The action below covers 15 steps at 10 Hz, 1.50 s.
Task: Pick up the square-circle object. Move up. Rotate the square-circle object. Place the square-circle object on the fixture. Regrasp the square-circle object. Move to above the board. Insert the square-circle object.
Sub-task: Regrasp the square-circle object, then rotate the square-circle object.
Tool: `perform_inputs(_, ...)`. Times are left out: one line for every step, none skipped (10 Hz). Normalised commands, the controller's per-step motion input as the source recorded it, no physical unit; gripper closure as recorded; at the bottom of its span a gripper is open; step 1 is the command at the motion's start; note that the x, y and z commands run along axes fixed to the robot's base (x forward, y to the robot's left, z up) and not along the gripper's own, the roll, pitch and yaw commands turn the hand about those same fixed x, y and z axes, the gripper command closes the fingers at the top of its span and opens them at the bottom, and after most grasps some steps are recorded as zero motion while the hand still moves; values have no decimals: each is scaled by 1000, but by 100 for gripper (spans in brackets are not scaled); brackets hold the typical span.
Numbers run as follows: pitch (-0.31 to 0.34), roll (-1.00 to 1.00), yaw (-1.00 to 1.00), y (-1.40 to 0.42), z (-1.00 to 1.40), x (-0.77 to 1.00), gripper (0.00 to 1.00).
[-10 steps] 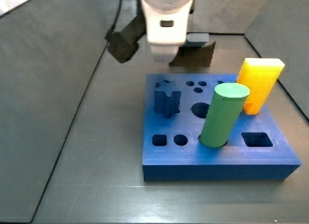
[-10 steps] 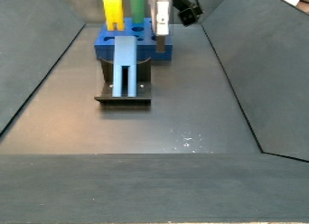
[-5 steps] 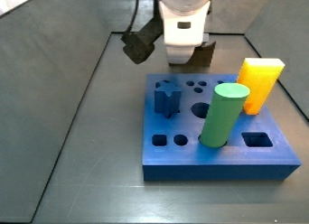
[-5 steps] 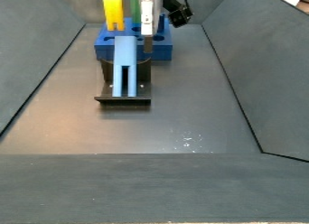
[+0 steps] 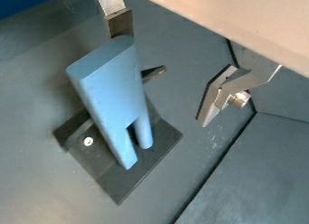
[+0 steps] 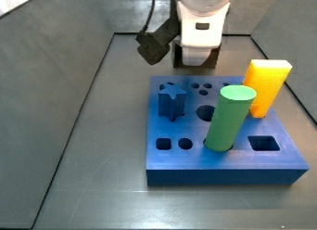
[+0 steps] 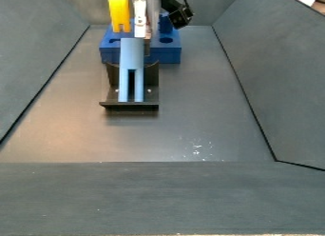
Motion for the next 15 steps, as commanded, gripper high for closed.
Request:
perform_inputs(139,114,90,-21,-25,461,0)
perform_inputs(137,112,95,-23,-25,416,0)
perform_inputs(132,107,101,-27,-29,335,0)
perform_inputs(128,104,102,-27,-22,274,0)
perform_inputs(127,105,105,-29,-24,189,0)
perform_inputs(0,0,0,0,0,0,100)
perform_inputs(0,0,0,361,914,-1000,100)
perform_inputs(-4,-6,-1,359,914,-1000,100)
perform_inputs(-38,-69,-14,325,896,-1000,100)
perform_inputs(-50,-97,-26,293,878,-1000,100)
perform_inputs(-51,-126,-46,261,853,-1000,100)
perform_inputs(-48,-134,-55,251,841,-1000,100)
perform_inputs(-33,-159,-77,220,805,-1000,100)
perform_inputs(-26,-157,-82,207,790,-1000,100)
perform_inputs(-15,-158,-83,176,750,-1000,100)
